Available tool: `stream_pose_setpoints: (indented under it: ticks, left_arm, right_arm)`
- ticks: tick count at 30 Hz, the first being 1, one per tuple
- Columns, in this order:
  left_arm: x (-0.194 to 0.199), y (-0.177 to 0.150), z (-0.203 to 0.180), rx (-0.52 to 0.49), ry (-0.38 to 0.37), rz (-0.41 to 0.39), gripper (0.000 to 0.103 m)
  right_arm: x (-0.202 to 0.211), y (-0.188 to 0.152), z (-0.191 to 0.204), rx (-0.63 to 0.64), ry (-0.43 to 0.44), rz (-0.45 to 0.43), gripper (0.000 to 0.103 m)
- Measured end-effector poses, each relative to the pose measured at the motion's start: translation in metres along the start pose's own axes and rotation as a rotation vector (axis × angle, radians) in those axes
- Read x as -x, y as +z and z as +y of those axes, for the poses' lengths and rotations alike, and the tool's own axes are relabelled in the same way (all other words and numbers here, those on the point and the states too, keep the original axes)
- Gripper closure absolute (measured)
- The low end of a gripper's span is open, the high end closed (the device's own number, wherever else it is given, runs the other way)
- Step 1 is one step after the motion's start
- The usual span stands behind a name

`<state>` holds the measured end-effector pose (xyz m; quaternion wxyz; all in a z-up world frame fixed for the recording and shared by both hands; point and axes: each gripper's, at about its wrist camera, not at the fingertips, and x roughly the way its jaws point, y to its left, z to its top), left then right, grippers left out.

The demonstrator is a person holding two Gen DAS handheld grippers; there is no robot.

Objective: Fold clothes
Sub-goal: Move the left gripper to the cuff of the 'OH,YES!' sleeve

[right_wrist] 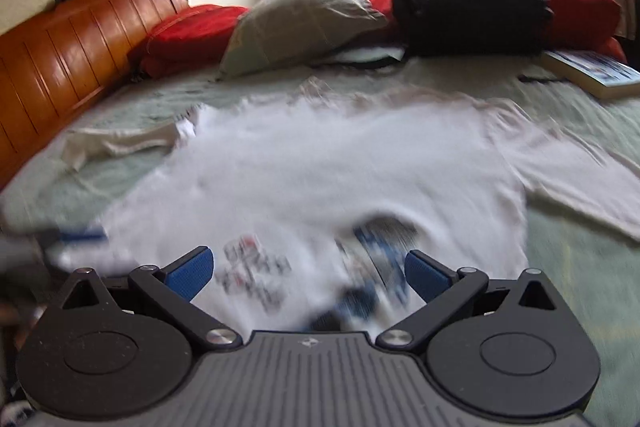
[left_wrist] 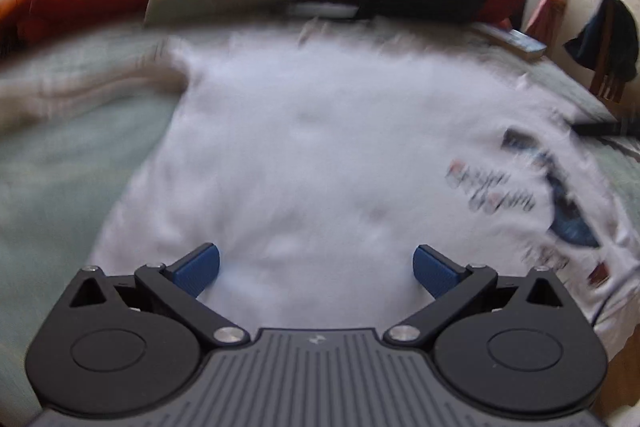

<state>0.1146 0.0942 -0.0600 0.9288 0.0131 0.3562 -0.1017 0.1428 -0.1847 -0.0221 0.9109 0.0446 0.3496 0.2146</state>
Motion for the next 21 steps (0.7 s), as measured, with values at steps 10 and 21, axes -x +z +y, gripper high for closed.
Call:
stream_pose_setpoints:
  ticks: [10,21]
  left_arm:
    - [0.02,0.006,0.057,0.061,-0.013,0.037,0.001]
    - [0.003,0.063,0.222,0.177,0.231,-0.015,0.001]
  right_arm:
    - [-0.066,0.029,0.033,-0.013,0.114,0.067,0.0]
    - [-0.092,0.054,0.066,0.018,0.198,0.078,0.0]
